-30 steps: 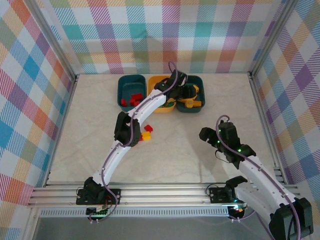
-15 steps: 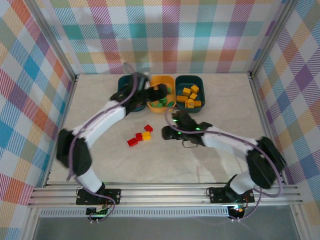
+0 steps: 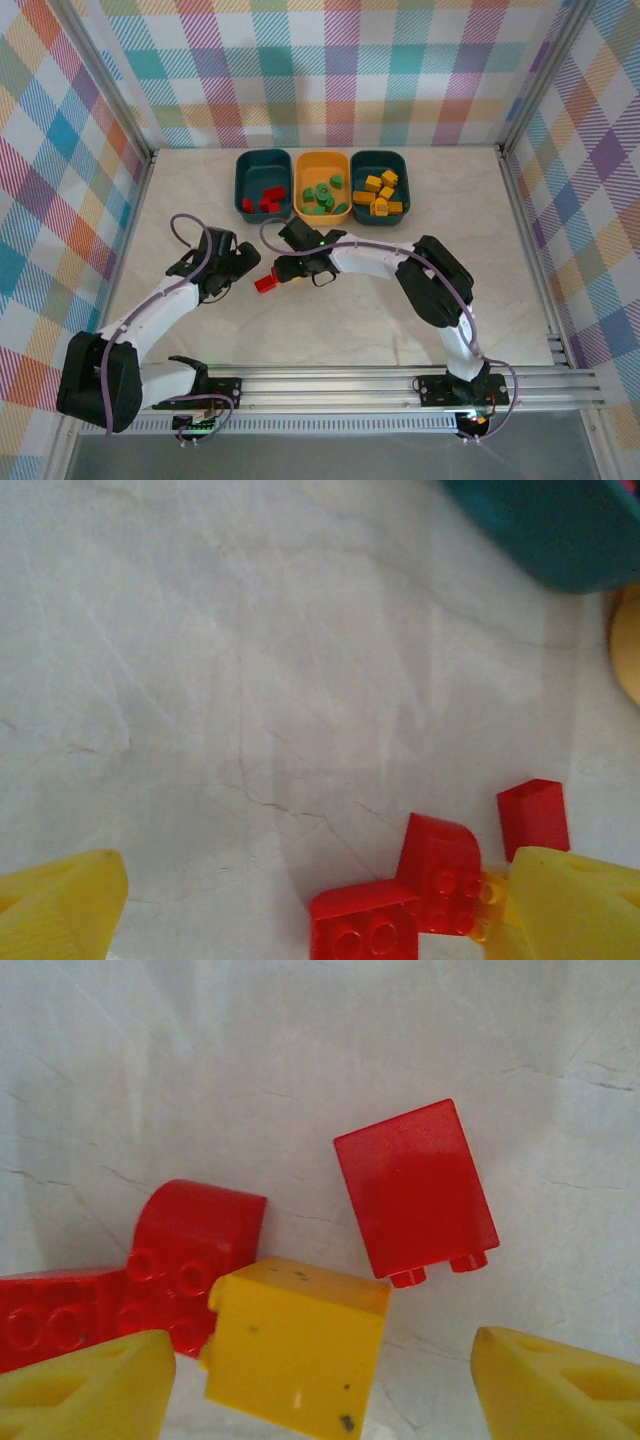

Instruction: Sort the legos into containers by color

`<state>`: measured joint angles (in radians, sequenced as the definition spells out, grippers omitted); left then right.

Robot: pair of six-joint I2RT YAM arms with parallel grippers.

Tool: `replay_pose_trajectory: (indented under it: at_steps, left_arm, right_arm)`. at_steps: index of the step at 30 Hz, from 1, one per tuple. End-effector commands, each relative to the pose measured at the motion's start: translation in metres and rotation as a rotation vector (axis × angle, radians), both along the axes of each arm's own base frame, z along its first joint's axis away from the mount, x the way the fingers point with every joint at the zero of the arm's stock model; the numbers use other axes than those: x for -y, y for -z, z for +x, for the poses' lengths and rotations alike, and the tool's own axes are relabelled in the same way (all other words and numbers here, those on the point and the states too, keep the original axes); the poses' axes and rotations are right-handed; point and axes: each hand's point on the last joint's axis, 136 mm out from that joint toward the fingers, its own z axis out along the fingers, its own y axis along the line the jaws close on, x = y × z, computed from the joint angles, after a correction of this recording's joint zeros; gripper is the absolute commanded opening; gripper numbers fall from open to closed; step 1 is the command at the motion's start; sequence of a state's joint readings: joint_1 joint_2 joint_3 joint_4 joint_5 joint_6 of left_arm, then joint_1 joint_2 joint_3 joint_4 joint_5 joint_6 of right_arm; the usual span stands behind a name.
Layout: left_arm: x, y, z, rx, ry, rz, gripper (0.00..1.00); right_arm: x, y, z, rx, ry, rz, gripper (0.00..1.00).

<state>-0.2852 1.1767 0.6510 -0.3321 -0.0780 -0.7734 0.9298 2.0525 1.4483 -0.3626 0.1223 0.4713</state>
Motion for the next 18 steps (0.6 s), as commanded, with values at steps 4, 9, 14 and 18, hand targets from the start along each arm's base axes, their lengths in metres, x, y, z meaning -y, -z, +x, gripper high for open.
replay_pose_trajectory:
  at_steps: [4, 9, 14, 18]
  left_arm:
    - [0.007, 0.012, 0.006, -0.027, 0.015, -0.028, 0.98]
    - [0.008, 0.012, 0.008, -0.036, 0.024, -0.029, 0.98]
    - [0.004, 0.003, 0.007, -0.001, 0.013, -0.018, 0.99]
    - [0.003, -0.001, 0.008, 0.006, 0.012, -0.011, 0.99]
  right_arm:
    - [0.002, 0.011, -0.004, -0.049, 0.029, -0.021, 0.68]
    - [0.003, 0.012, -0.004, -0.052, 0.033, -0.029, 0.54]
    - [0.007, 0.01, -0.003, -0.042, 0.043, -0.034, 0.43]
    - [0.012, 0.004, -0.003, -0.019, 0.056, -0.024, 0.37]
